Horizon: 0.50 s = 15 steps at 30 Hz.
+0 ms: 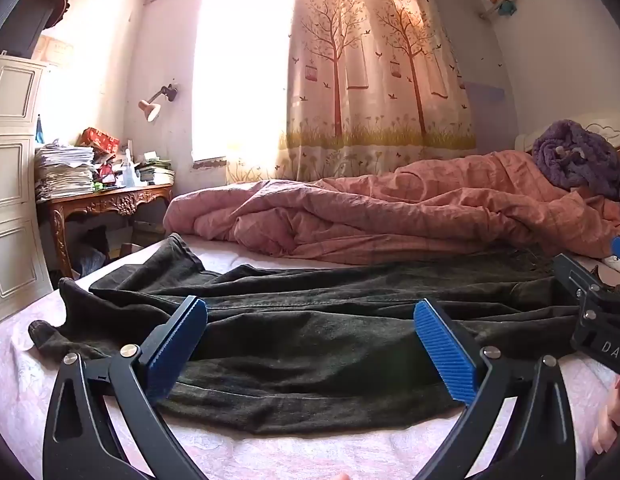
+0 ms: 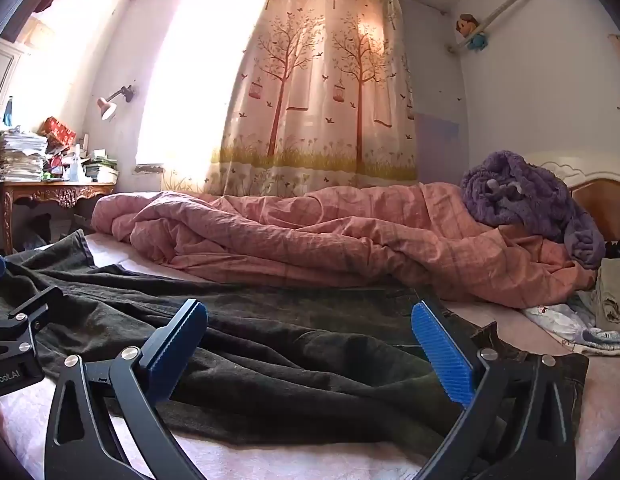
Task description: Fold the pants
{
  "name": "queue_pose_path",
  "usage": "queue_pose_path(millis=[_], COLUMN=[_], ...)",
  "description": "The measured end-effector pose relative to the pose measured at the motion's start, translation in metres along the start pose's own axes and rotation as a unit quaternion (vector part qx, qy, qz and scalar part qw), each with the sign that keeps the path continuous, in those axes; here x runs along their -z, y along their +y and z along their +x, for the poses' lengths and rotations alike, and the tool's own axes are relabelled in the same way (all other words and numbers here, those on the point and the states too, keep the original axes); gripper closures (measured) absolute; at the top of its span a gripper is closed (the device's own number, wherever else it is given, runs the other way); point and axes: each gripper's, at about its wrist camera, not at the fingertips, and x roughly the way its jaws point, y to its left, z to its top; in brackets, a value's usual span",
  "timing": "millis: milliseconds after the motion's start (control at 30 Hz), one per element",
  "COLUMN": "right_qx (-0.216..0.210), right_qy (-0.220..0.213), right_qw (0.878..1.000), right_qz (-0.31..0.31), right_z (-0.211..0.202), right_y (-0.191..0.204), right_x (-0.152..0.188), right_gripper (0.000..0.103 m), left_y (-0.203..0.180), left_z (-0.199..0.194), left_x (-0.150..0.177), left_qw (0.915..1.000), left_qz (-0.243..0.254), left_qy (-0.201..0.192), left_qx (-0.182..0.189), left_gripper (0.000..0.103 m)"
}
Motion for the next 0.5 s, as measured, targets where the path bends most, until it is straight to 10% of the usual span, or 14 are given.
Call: queue_pose_path(millis=[500], right_qx=[-0.010], right_qy=[0.024], right_qw=[0.999], right_qz=[0.027], right_z=[0.006], right_y=[-0.006], right_x=[0.003], right_gripper=[0.000], left_y=[0.000], left_z=[0.002], left_x=[0.003], left_qw=[0.9999], left_qz=[0.007], left_qy=[-0.008], left_qx=[-0.009], left_gripper=[0.000])
